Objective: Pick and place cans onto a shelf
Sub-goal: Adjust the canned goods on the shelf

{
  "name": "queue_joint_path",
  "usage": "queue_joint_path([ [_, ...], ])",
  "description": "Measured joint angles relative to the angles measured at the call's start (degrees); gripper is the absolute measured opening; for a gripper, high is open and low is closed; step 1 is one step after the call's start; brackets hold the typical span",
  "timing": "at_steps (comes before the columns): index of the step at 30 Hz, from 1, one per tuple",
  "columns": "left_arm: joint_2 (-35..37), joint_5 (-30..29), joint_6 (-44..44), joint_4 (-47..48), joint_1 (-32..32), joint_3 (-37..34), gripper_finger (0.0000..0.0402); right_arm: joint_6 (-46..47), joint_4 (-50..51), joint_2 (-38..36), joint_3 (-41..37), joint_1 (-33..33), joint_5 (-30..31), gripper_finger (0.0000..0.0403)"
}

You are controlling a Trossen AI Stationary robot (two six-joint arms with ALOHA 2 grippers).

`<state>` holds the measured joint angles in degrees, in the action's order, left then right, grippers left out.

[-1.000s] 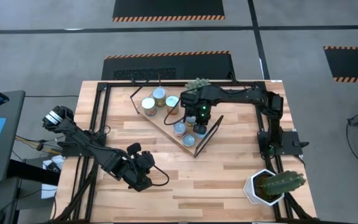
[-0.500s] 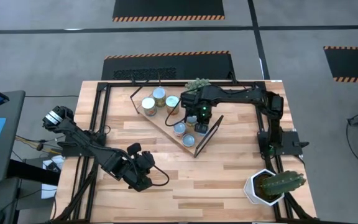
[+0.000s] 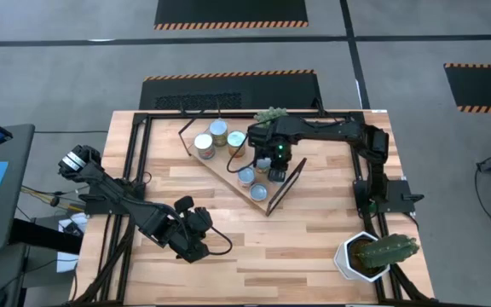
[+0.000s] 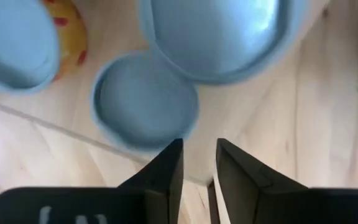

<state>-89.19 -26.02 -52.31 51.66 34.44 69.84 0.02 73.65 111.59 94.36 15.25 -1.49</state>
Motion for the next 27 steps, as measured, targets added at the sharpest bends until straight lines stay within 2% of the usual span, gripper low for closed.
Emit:
queue_joint_path([
  [8,0.0,-0.1,0.0,0.0,0.0,0.0,0.0043,2.8,12.2,0.0,16.0,-1.3,-0.4,0.0121],
  [13,0.0,-0.1,0.0,0.0,0.0,0.0,0.0043,6.7,11.6,-0.1,24.0,-6.8,-4.3,0.0119],
  [20,0.0,1.4,0.4,0.1,0.9,0.0,0.0043,11.2,0.3,0.4,23.3,-16.2,-0.8,0.0118],
  [24,0.0,3.6,0.3,0.9,3.4,0.0,0.0043,16.4,-4.8,2.0,22.1,-16.0,-0.2,0.0118],
  [27,0.0,3.0,-2.6,2.5,5.7,0.0,0.0043,17.4,-6.2,4.3,22.0,-14.5,0.1,0.0118],
])
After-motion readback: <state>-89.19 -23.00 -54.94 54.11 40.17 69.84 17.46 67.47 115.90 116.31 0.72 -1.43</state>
